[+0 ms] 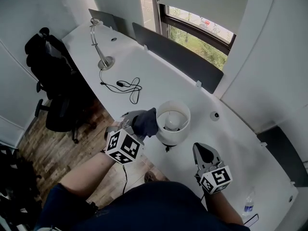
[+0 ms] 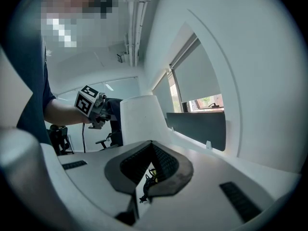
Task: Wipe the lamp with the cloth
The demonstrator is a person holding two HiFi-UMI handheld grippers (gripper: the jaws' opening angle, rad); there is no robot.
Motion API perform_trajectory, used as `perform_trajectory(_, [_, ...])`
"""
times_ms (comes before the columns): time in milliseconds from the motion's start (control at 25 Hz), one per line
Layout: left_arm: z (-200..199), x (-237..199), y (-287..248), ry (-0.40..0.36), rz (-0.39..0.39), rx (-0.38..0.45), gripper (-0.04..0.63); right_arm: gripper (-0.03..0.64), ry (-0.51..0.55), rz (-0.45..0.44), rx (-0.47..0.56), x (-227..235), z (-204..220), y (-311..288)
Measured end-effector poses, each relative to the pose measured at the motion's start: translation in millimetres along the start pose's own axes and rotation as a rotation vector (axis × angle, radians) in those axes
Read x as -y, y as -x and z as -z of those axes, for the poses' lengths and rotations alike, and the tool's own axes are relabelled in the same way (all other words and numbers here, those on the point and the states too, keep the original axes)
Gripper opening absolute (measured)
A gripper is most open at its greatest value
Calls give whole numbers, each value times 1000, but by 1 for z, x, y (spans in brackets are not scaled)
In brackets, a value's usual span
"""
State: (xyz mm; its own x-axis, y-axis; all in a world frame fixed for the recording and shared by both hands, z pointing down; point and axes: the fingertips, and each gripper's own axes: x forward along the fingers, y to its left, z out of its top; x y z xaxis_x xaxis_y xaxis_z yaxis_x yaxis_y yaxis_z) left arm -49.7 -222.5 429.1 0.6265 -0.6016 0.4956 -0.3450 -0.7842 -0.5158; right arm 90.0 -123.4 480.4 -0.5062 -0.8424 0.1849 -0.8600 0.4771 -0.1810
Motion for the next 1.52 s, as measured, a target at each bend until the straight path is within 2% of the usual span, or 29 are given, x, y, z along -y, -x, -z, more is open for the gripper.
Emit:
perform_trajectory(200, [-2,-10,-4,-33,-7,3,48,5,3,0,-8,0,2,0])
perform_trajectory(560, [37,0,-33,-10,33,-55,48,5,5,-9,-45,-4,9,-1])
perform_trajectory(880, [84,7,-74,-108,92,-116,48,5,-8,29,-70,1,11,-4])
perform_trajectory(1000, [96,10,-88,-123,115,-125,48,4,-11,49,-81,2,15,0])
perform_trajectory(1240, [90,2,-100,-155,131,-74,48,5,-19,99,-77,9,13,7])
perform_trajectory(1520, [43,-23,-92,-217,94,31,48,5,-16,122,-46,11,6,11])
